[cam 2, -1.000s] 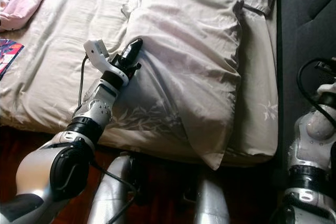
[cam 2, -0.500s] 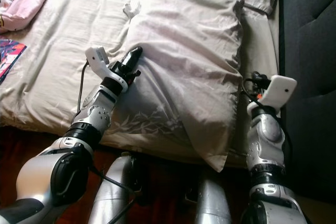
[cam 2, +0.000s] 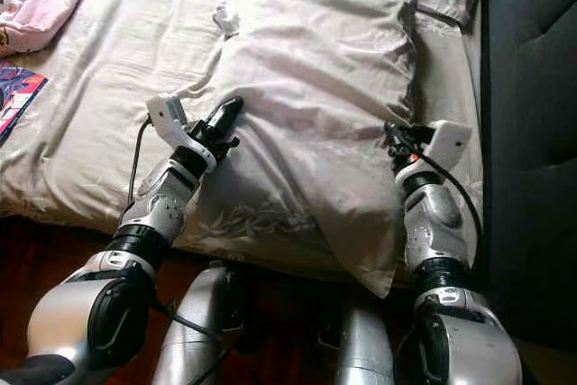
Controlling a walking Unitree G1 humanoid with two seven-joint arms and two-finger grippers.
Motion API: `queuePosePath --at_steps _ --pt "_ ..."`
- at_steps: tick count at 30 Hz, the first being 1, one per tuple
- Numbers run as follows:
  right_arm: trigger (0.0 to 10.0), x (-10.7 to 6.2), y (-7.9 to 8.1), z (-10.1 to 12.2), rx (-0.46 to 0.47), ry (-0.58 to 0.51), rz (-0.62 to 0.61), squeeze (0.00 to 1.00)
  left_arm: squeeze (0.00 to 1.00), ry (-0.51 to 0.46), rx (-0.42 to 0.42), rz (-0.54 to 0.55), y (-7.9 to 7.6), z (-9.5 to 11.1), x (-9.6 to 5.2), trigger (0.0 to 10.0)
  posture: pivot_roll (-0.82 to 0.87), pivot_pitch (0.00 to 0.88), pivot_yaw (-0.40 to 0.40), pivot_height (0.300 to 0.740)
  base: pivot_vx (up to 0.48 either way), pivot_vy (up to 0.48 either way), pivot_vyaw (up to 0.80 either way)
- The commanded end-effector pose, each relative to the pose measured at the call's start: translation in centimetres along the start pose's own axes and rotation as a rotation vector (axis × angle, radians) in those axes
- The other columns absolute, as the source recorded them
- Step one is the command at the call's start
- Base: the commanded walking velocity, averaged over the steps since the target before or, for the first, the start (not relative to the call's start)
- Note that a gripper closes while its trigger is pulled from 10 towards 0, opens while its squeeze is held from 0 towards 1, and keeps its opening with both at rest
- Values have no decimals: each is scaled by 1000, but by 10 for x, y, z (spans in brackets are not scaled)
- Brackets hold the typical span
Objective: Clean up the room
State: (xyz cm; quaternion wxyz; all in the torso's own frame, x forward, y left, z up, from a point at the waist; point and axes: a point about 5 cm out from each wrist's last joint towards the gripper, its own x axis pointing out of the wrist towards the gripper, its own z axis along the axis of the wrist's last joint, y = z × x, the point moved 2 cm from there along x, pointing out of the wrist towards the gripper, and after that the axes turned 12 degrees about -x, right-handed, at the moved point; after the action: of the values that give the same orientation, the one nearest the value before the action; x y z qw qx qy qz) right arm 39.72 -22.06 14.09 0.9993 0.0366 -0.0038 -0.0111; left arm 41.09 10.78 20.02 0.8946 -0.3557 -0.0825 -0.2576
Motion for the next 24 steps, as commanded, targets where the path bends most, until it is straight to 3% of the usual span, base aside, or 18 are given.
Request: queuePosePath --at_steps 1,3,4,5,6,13,14,15,16,17,21,24 --pt "10000 -5 -7 -15 4 63 -41 1000 0 37 9 -10 1 -8 -5 10000 96 397 37 641 0 0 0" --pt "10000 -5 -8 -17 7 76 -56 1000 0 40 11 -7 2 -9 -7 10000 96 398 37 641 0 0 0" --pt "10000 -5 -7 -17 15 77 -47 871 0 43 14 -7 2 -9 -7 10000 97 401 39 641 0 0 0" --pt "10000 -5 -7 -17 21 77 -41 871 0 44 15 -7 3 -9 -8 10000 98 402 39 641 0 0 0" --pt "10000 -5 -6 -18 9 83 -37 0 0 46 17 -6 3 -9 -8 10000 101 403 40 641 0 0 0" --pt "10000 -5 -9 -21 16 108 -56 0 0 51 21 -5 3 -9 -11 10000 107 408 43 641 0 0 0" --pt "10000 -5 -10 -22 36 111 -58 0 0 53 22 -4 3 -10 -11 10000 107 408 43 641 0 0 0" --pt "10000 -4 -8 -26 141 131 -49 0 0 58 24 -3 4 -11 -12 10000 110 410 44 641 0 0 0" --pt "10000 -4 -8 -26 141 131 -49 0 0 58 24 -3 4 -11 -12 10000 110 410 44 641 0 0 0" --pt "10000 -5 -6 -28 203 140 -36 0 0 60 24 -3 4 -11 -13 10000 112 412 44 641 0 0 0" --pt "10000 -7 -4 -38 205 192 -29 0 0 61 25 -3 4 -11 -14 10000 119 415 46 641 0 0 0" --pt "10000 -10 4 -47 267 227 8 0 0 65 27 -2 5 -11 -17 10000 126 419 48 641 0 0 0"
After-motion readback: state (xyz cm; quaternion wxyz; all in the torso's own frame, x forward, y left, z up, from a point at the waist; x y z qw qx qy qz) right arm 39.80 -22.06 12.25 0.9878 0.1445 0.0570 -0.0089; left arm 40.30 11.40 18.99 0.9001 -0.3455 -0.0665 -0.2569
